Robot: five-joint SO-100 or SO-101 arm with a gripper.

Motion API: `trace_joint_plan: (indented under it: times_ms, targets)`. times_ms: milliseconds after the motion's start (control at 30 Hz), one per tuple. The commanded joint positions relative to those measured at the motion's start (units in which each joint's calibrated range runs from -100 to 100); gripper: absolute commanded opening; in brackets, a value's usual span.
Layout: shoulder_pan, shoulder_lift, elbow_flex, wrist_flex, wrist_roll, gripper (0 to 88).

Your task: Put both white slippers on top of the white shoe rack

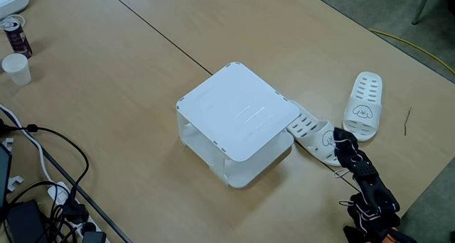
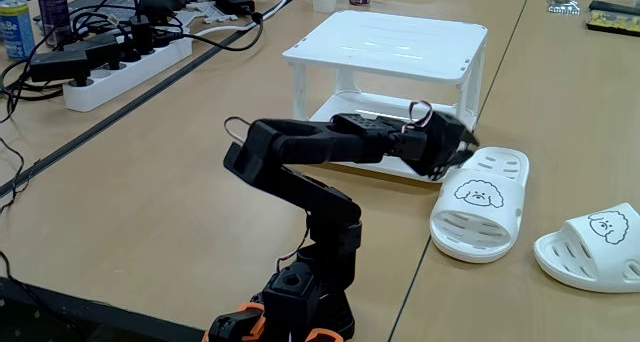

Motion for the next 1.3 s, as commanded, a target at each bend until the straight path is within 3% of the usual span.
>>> trace_joint_plan:
  times_ms: [0,100,200,400,700,1267]
  targets:
    - [-1.4,-6.6,-2.3,17.6,0.4,0.7]
    - [-2.8,-9.3,-1.2,23.8,0.4,0.7]
    - [-4.0,-9.5,1.3,23.3,0.4,1.1]
    - [-3.7,-3.4,3.7,13.3,0.4,17.4]
    - [-0.5,13.8,3.8,-13.6,0.4,17.5]
    - [7.3,21.6,6.2,-19.6,0.4,17.8]
